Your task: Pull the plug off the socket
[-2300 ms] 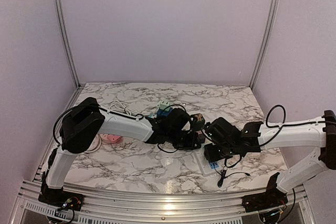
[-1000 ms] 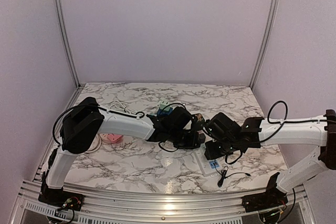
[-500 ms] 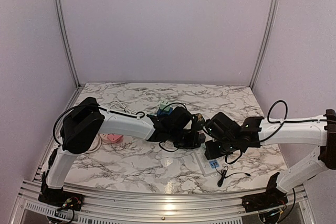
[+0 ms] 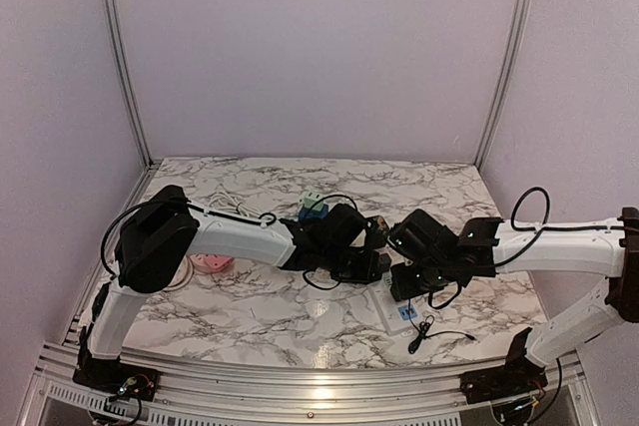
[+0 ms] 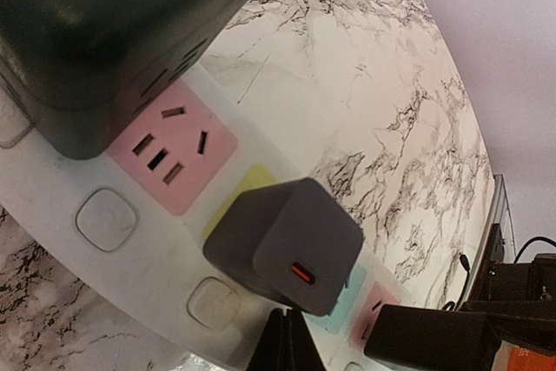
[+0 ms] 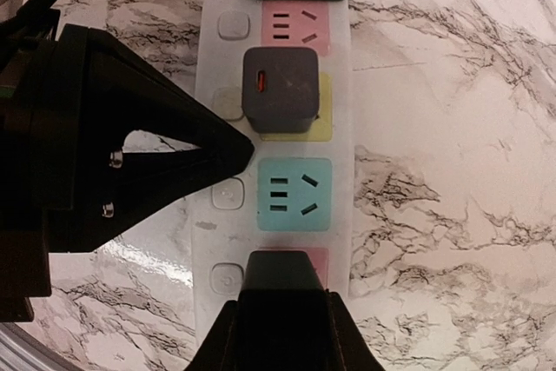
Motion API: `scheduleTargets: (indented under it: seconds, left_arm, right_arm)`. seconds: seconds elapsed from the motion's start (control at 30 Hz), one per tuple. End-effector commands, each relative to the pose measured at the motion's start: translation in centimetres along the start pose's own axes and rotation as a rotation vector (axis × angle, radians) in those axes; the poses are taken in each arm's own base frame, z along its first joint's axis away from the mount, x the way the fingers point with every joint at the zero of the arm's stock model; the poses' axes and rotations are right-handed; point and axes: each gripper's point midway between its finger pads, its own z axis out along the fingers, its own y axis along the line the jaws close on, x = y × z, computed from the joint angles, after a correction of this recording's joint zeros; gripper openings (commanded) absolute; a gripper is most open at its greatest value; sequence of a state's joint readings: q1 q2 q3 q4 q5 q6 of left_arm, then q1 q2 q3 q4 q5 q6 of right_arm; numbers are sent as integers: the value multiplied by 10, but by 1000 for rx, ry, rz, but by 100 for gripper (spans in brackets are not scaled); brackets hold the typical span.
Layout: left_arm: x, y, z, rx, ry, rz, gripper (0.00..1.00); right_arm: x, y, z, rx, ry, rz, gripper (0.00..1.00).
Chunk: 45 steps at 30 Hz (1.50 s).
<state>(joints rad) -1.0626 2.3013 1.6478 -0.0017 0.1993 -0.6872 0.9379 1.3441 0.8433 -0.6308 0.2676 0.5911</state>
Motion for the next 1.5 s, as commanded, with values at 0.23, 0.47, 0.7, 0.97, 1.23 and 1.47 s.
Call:
scheduleTargets:
  seconds: [0.23,0.47,0.7,0.97,1.23,1.47]
  left_arm:
    - [80,86,16,-273,228,-27,0]
    - [60,68,14,-242,195,-3,0]
    - [29,38,1,-197,150,47,0]
    - [-2,1,-26,-140,100,102,0]
    - [-28,-15,-76,-132,48,140,0]
    - [-34,-12,-116,-124,-5,105,0]
  right_arm:
    - [-39,-3,-31,0,-126,53,3]
    - [-46,-35,-37,45,-151,111,3]
    - [-73,-93,-41,144,-218,227,3]
    - [-122,-155,-36,155,-372,386,4]
    - [-162,-196,-12,-3,-492,504,5]
    - [-184,-212,25,-83,-491,549,4]
